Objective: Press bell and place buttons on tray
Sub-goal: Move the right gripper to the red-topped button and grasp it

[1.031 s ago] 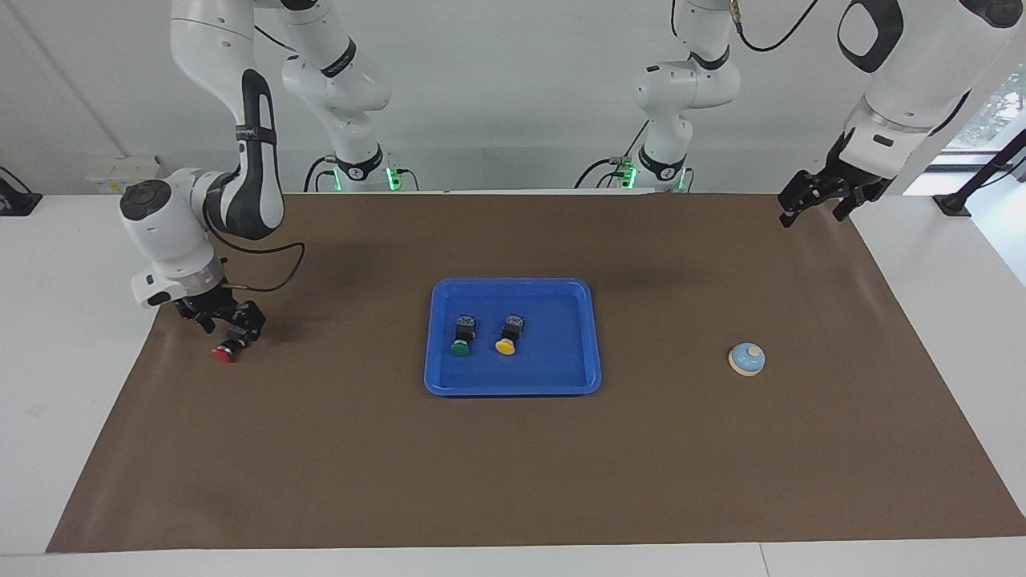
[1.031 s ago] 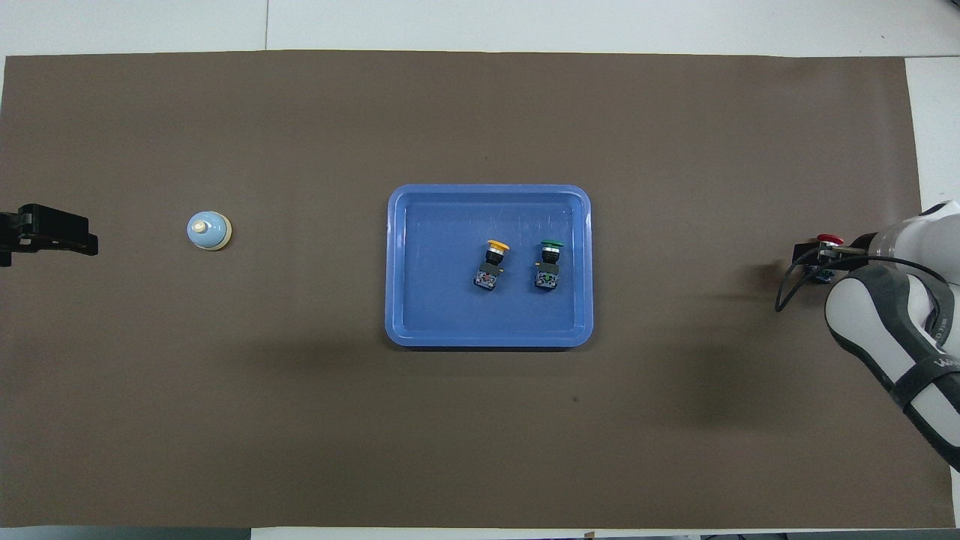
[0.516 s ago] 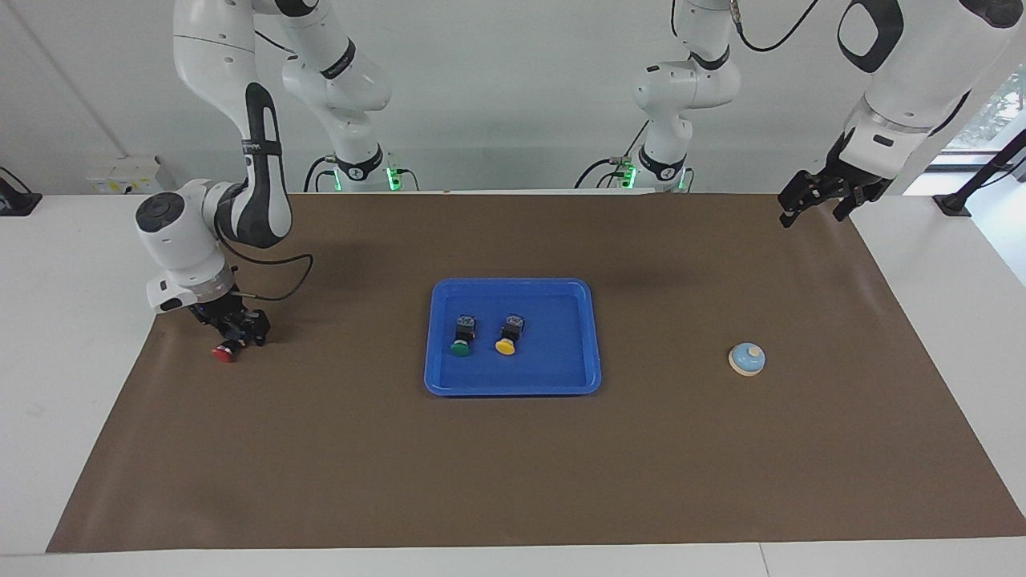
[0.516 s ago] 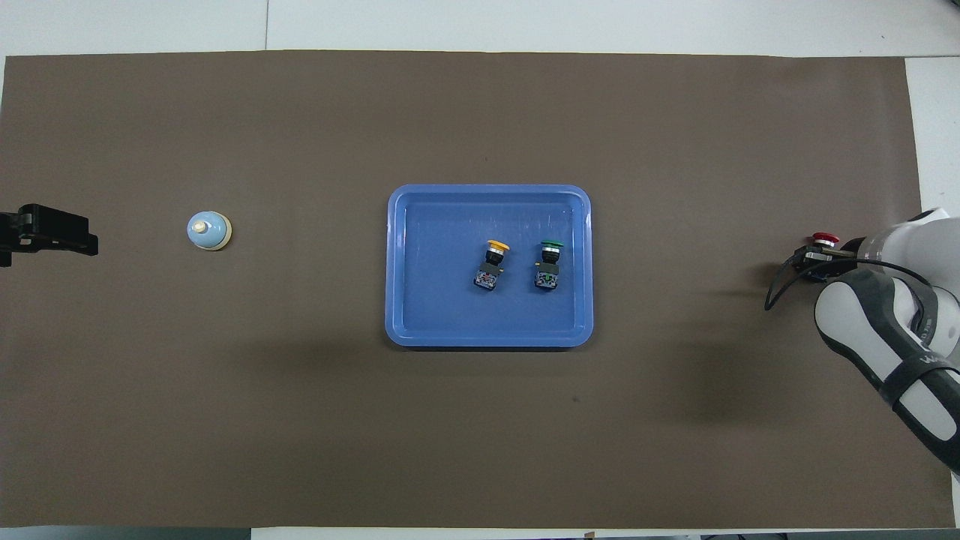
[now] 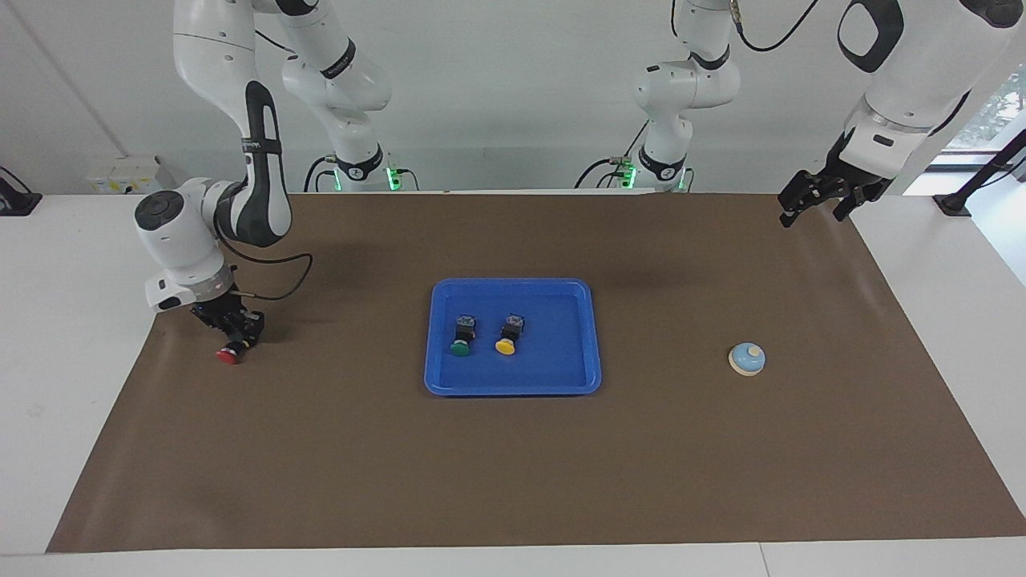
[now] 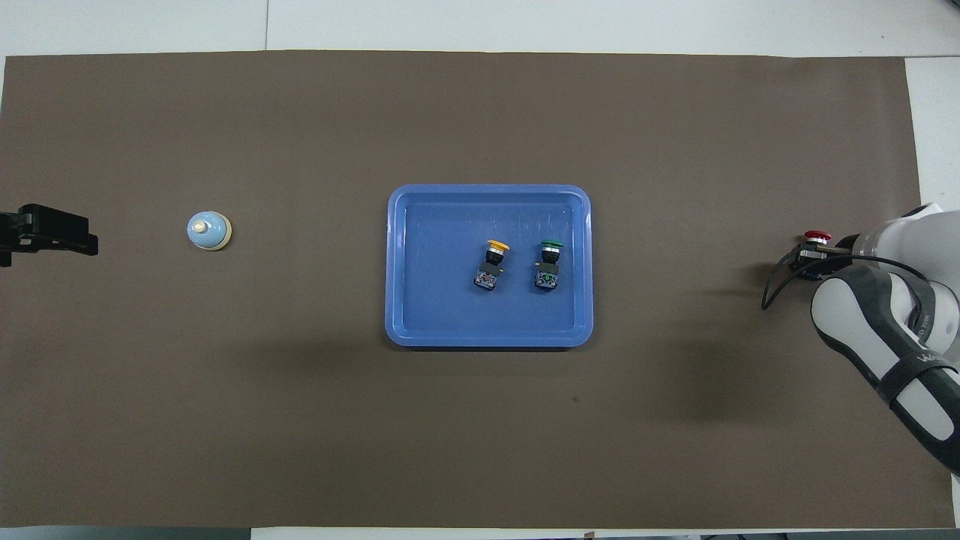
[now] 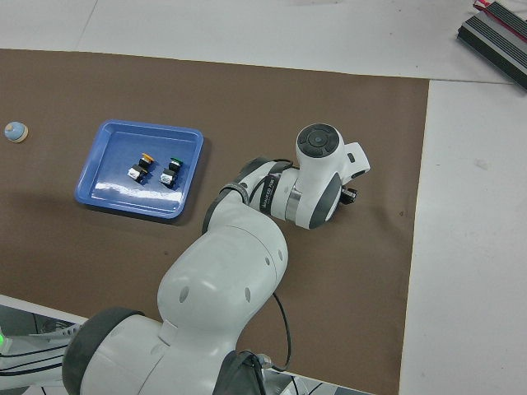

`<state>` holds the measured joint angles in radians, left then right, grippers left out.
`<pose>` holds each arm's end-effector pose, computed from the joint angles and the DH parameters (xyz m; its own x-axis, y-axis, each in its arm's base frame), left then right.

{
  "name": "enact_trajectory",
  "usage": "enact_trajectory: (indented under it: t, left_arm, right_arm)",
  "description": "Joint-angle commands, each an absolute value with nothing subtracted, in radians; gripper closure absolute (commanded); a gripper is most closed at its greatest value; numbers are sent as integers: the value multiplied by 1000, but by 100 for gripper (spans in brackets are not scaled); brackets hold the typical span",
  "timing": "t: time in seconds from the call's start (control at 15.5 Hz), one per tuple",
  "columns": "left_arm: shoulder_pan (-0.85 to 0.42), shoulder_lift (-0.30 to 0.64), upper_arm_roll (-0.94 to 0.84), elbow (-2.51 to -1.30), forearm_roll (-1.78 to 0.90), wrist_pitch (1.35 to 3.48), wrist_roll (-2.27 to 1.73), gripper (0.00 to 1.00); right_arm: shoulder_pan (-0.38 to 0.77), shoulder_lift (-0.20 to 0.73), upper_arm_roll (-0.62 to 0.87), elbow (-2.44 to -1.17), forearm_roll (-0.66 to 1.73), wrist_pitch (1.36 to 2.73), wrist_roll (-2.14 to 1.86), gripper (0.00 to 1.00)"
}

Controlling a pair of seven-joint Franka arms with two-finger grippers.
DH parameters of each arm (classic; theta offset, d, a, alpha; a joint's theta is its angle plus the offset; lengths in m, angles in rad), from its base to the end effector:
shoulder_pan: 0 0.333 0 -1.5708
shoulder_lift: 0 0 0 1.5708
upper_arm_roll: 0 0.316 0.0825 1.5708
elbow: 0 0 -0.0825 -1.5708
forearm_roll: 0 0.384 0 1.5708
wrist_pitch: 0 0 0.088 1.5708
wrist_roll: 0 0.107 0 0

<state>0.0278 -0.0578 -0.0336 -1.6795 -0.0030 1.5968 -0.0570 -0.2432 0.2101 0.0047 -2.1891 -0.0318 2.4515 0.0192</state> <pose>0.5371 -0.0039 0.6069 0.9984 0.0514 -0.0249 0.0514 -0.9987 -0.0004 0.5446 -0.1324 0.2954 0.9716 -0.2309 0.0524 -0.2322 -0.9725 0.0195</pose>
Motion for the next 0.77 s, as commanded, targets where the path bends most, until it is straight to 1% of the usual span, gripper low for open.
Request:
enact_trajectory:
  t: [0.0, 0.13, 0.32, 0.71]
  left_arm:
    - [23, -72, -28, -1694, -2, 1594, -51, 0]
    - [23, -72, -28, -1694, -2, 1594, -51, 0]
    - [23, -72, -28, -1694, -2, 1594, -51, 0]
    - [23, -72, -28, -1694, -2, 1594, -51, 0]
  right_arm:
    - [-195, 198, 20, -2087, -43, 2308, 86, 100]
    - [-126, 198, 20, -2021, -43, 2229, 173, 100]
    - [4, 206, 20, -1950, -43, 2154, 346, 100]
    - [266, 213, 20, -1879, -20, 2143, 567, 100]
